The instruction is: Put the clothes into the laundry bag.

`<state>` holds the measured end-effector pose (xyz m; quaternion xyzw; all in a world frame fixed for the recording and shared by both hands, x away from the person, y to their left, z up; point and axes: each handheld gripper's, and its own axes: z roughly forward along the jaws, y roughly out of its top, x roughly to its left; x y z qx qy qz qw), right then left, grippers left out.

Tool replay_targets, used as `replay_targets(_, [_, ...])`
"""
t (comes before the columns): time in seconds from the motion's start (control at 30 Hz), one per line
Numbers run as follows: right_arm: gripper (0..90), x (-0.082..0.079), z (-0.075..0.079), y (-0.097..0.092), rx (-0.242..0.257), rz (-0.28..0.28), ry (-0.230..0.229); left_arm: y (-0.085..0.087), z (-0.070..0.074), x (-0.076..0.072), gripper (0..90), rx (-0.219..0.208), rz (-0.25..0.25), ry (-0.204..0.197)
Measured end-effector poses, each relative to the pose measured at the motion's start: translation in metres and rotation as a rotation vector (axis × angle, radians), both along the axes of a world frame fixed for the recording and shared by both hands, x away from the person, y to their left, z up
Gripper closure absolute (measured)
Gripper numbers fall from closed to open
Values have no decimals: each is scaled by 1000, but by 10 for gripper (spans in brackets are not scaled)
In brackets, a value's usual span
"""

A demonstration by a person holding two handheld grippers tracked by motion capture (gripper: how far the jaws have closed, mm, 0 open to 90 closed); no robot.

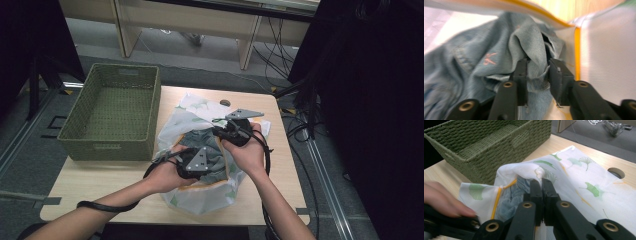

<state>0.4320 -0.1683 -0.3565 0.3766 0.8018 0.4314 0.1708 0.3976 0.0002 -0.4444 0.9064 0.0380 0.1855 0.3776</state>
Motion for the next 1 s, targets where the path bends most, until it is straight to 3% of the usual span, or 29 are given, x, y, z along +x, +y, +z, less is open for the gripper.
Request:
replay_targets(0.1, [898,0,1,-1,2,2,1,-7,-13,15,710,-4,59,12])
replay_targets(0.2, [898,0,1,-2,5,1,0,-10,-21,26,710,-19,108,-6])
replay_targets(0.43, [898,1,0,-2,5,-9,5,-21,-32,38,711,-60,193,-39])
replay_targets(0.6, [898,1,-2,-3,-1,-12,8,-23,-32,41,680,-83,216,-26])
replay_targets(0.7, [898,2,-4,-5,-3,-14,13,-18,-26,37,626,-94,202,-11])
replay_targets(0.83, [898,3,-6,-7,-5,-13,16,2,-3,23,541,-140,177,-35])
replay_targets(0.93, [898,4,-6,-8,-5,-15,17,27,21,14,529,-194,201,-69])
replay_targets(0.97, [897,3,-5,-8,-4,-16,18,38,28,14,527,-199,238,-113])
replay_targets(1.0, [898,3,-5,-8,-5,-17,18,47,33,15,524,-205,245,-104])
